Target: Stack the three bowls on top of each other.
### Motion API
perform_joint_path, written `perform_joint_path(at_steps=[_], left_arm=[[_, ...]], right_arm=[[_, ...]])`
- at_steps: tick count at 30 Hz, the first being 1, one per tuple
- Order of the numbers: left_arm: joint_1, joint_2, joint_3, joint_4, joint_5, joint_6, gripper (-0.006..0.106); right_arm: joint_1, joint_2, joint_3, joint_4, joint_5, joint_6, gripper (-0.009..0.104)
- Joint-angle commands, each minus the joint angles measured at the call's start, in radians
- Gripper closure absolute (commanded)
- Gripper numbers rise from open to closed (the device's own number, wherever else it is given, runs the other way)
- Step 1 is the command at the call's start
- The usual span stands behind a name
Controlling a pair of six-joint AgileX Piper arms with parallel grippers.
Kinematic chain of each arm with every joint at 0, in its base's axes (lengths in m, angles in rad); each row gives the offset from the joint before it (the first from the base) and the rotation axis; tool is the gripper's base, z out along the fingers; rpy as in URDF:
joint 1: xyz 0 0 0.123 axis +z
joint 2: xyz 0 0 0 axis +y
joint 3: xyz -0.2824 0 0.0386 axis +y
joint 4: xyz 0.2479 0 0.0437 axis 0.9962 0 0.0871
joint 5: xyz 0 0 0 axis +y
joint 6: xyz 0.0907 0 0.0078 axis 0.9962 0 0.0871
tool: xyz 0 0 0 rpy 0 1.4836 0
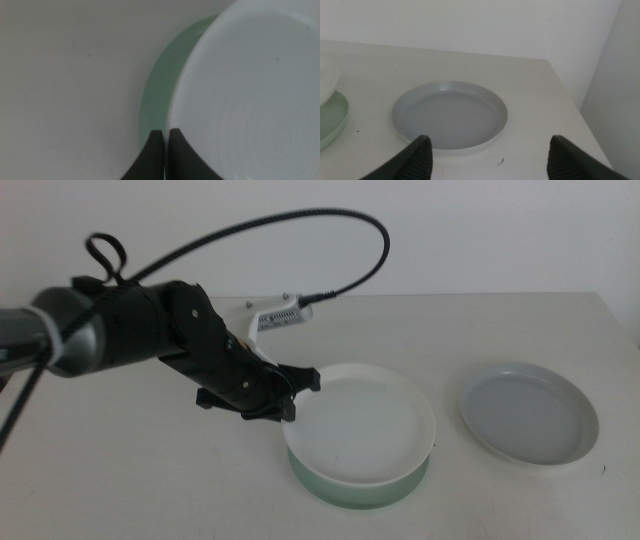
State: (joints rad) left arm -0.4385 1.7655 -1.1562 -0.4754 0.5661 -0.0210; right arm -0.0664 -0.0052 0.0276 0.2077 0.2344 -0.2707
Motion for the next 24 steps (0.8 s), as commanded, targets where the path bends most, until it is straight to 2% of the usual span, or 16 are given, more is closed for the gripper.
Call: perform_joint_path(at_steps=[1, 6, 9, 11, 13, 19, 24], left_arm=[[-0.005, -0.021, -0.026, -0.036, -0.051, -0.007, 0.1], [-0.005, 0.021, -0.026, -0.044, -0.062, -0.007, 0.098], [-0.005, 0.033, -0.026, -0.046, -0.062, -0.004, 0.088], [-0.005, 0.034, -0.026, -0.046, -0.067, 0.007, 0.078], [-0.005, 0.034, -0.027, -0.048, -0.073, 0.04, 0.061], [-0.005, 0.002, -0.027, -0.055, -0.049, 0.132, -0.006], [-0.003, -0.14, -0.029, -0.076, 0.045, 0.253, -0.005]], right_arm=[[-0.007, 0.015, -0.006, -0.004, -0.07, -0.004, 0.037], [-0.007, 0.015, -0.006, -0.004, -0.07, -0.004, 0.037], [-0.007, 0.015, -0.006, -0.004, -0.07, -0.004, 0.037], [-0.007, 0.015, -0.006, -0.004, -0.07, -0.004, 0.037], [-0.007, 0.015, -0.006, -0.004, -0.07, -0.004, 0.037], [-0.007, 0.015, -0.006, -0.004, -0.07, -0.004, 0.037], [-0.007, 0.015, -0.006, -0.004, -0.07, -0.004, 0.037]])
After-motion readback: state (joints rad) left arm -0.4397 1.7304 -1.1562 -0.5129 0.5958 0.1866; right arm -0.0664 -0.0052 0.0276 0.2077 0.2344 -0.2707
